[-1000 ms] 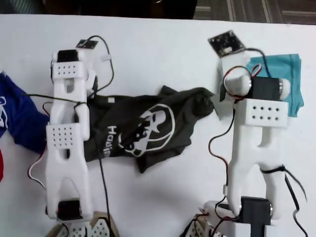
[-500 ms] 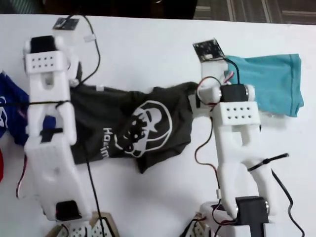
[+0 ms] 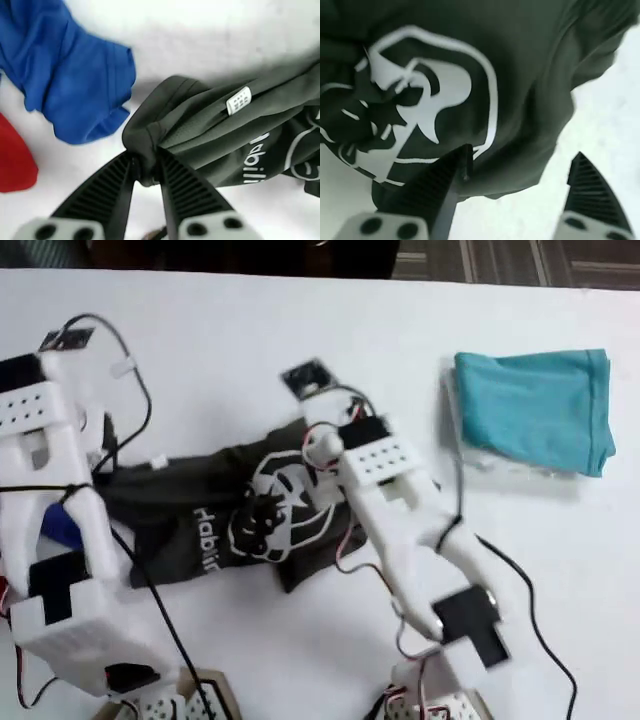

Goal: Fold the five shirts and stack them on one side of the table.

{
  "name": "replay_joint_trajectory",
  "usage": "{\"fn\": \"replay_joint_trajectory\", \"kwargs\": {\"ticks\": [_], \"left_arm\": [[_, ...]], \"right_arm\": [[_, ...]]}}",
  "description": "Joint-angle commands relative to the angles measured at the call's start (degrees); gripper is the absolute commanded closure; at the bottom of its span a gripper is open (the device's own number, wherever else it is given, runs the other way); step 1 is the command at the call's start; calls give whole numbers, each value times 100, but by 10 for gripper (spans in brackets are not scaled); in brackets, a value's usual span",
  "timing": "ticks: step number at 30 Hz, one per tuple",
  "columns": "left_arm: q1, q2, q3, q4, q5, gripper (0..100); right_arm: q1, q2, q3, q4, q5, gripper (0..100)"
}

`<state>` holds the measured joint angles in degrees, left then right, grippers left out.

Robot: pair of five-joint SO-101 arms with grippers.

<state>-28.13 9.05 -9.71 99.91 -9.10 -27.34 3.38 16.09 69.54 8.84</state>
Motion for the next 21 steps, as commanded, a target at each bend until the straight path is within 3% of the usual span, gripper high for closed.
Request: {"fn": "replay_joint_trajectory", "kwargs": {"ticks": [1, 8, 13, 17, 21], "left_arm": [[-149, -316, 259, -316, -44, 976], [-114, -316, 409, -580, -35, 976], [-114, -316, 400, -580, -35, 976], [-114, -343, 391, -580, -35, 976], [44, -334, 40, -527, -26, 976]], "right_arm": [[-57, 479, -35, 101, 9, 688], [-22, 1420, -70, 66, 9, 760], [224, 1587, -62, -198, 9, 982], [752, 1578, -255, -180, 26, 981], [1270, 1393, -738, -13, 580, 980]]}}
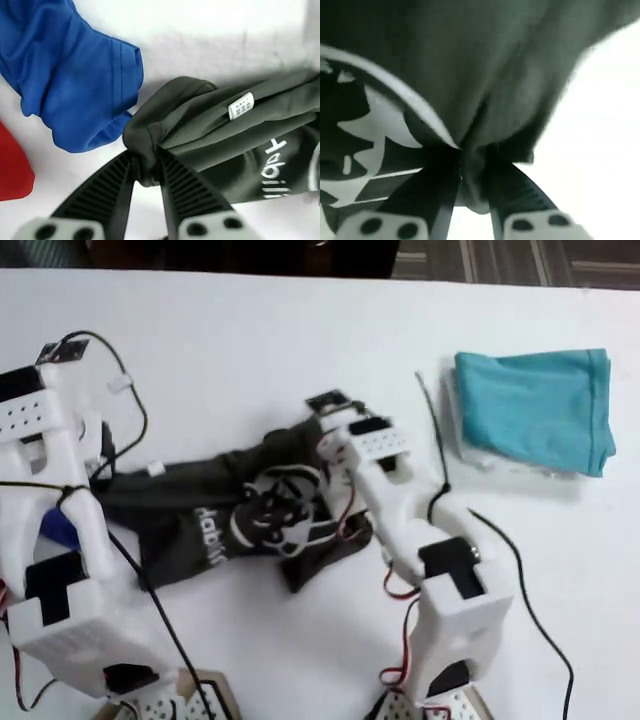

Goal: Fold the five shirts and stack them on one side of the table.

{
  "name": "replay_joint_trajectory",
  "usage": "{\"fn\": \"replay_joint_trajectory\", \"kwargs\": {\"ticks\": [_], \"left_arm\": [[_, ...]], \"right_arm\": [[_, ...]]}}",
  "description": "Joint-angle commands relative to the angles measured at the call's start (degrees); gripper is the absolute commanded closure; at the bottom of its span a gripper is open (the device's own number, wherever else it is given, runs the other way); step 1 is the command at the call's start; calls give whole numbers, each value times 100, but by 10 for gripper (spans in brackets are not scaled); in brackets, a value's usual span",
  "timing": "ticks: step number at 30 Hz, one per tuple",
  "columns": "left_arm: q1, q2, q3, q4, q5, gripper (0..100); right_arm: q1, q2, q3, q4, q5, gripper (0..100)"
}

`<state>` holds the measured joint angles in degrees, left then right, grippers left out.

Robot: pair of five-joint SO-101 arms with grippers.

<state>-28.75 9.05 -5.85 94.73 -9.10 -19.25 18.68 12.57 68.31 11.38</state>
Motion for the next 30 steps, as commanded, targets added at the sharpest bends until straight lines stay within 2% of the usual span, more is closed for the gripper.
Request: {"fn": "replay_joint_trajectory", "kwargs": {"ticks": [1, 7, 10, 15, 19, 22, 28, 30], "left_arm": [[185, -352, -488, -9, -26, 976], [765, -352, -1895, 712, 0, 976], [888, -369, -2343, 782, 9, 976], [905, -369, -2422, 774, 9, 976], [888, -369, -2404, 782, 9, 976], [879, -466, -2097, 791, -9, 976], [897, -1424, -365, 756, -70, 976], [879, -1670, 145, 747, -316, 976]], "right_arm": [[567, -259, -527, 163, 431, 980], [1007, -1525, -1240, 760, 923, 980], [1147, -2273, -1231, 1156, 1240, 980], [1226, -3266, -589, 1833, 1767, 980], [1235, -3916, 369, 1938, 1916, 980], [1209, -4365, 1099, 1930, 1908, 980], [1235, -4866, 2189, 1921, 1908, 960], [1226, -4936, 2549, 1921, 1916, 938]]}}
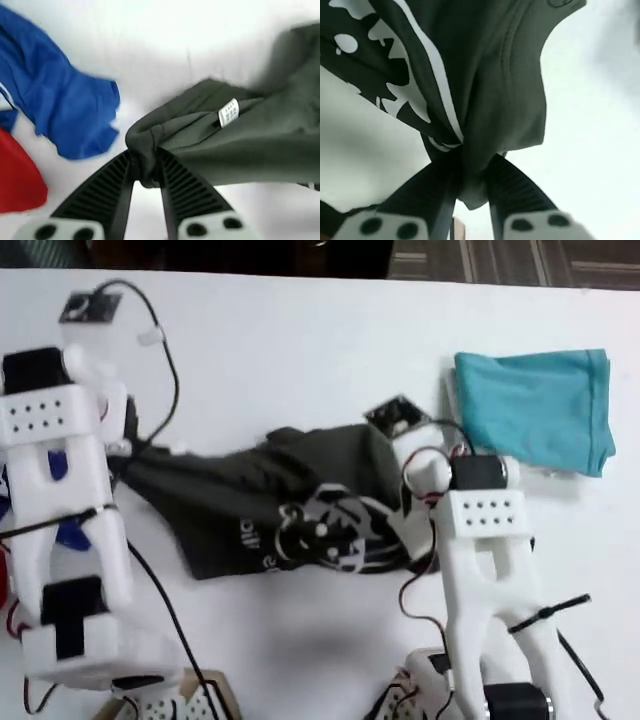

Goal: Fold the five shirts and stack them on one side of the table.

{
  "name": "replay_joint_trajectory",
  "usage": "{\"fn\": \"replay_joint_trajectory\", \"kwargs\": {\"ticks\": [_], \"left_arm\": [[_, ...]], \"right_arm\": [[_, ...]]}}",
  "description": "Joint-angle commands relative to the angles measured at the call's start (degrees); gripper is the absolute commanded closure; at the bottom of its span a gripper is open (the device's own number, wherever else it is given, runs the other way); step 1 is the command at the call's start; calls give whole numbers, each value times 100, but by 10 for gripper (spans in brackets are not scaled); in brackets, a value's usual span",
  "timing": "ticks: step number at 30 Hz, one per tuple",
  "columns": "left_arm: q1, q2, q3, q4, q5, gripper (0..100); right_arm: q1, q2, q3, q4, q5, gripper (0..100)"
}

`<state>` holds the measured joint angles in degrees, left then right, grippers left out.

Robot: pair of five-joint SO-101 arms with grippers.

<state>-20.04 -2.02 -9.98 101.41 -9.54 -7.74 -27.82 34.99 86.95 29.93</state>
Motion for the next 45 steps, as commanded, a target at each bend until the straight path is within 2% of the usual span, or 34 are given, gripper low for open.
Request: {"fn": "replay_joint_trajectory", "kwargs": {"ticks": [1, 5, 9, 15, 17, 20, 23, 25, 30, 35, 39, 45], "left_arm": [[9, -651, 804, 44, -369, 976], [-202, -853, 1640, -273, -527, 976], [-580, -844, 2158, -782, -527, 976], [-730, -844, 2624, -1064, -527, 976], [-730, -844, 2756, -1125, -527, 976], [-730, -844, 2932, -1240, -527, 976], [-730, -844, 3029, -1257, -527, 976], [-730, -862, 3081, -1257, -527, 976], [-730, -879, 3081, -1257, -527, 976], [-730, -879, 3081, -1257, -519, 976], [-730, -879, 3073, -1257, -492, 976], [-730, -888, 3029, -1257, -484, 976]], "right_arm": [[57, -303, 457, 57, 62, 924], [66, -321, 835, 92, 703, 863], [154, -338, 791, 435, 1477, 868], [453, -989, -466, 760, 1688, 872], [462, -1200, -949, 585, 1389, 872], [426, -1244, -1345, -119, 413, 872], [198, -1024, -1363, -919, -369, 872], [-40, -637, -1398, -1279, -633, 872], [-426, 831, -1855, -1851, -905, 872], [-549, 2642, -3086, -2149, -1160, 872], [-778, 4215, -4202, -1982, -1354, 872], [-1147, 5780, -5609, -1042, -1424, 872]]}}
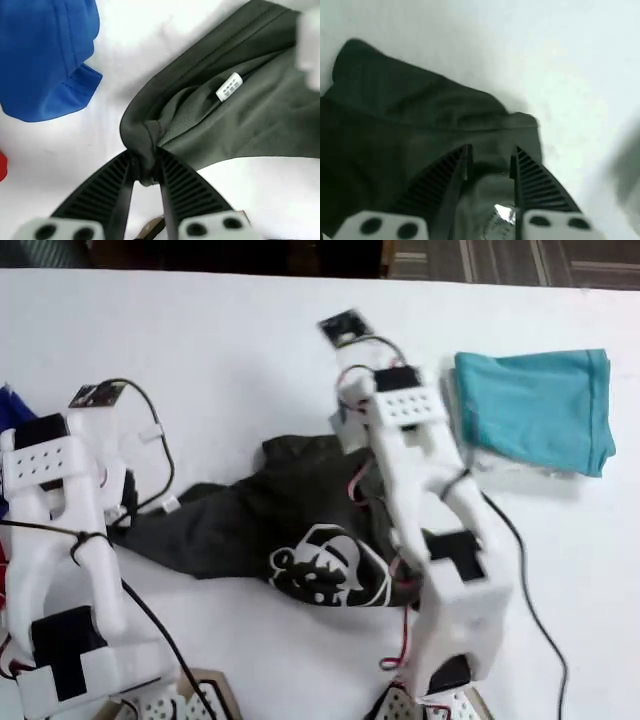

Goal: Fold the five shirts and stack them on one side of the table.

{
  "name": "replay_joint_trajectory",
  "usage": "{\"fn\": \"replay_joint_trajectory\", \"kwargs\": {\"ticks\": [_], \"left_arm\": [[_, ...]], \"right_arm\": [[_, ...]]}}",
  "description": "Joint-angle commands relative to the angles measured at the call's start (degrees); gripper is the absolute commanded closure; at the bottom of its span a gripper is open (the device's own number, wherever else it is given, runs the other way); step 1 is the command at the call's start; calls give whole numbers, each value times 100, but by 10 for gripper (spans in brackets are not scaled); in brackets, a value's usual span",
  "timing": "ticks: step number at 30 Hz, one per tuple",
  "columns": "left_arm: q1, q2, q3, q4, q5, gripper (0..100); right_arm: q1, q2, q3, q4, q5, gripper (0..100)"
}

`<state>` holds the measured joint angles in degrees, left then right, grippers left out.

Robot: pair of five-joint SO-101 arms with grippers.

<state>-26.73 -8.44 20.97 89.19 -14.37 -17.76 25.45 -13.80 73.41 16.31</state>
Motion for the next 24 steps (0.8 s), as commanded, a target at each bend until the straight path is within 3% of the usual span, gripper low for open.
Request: {"fn": "replay_joint_trajectory", "kwargs": {"ticks": [1, 17, 24], "left_arm": [[-62, -246, -66, -35, 0, 976], [-35, -246, -75, -316, 0, 976], [-35, -246, -75, -316, -9, 976]], "right_arm": [[-145, 629, -888, 374, -62, 872], [-242, 1174, -1134, 2466, 149, 875], [-198, 101, -9, 2457, 475, 875]]}}
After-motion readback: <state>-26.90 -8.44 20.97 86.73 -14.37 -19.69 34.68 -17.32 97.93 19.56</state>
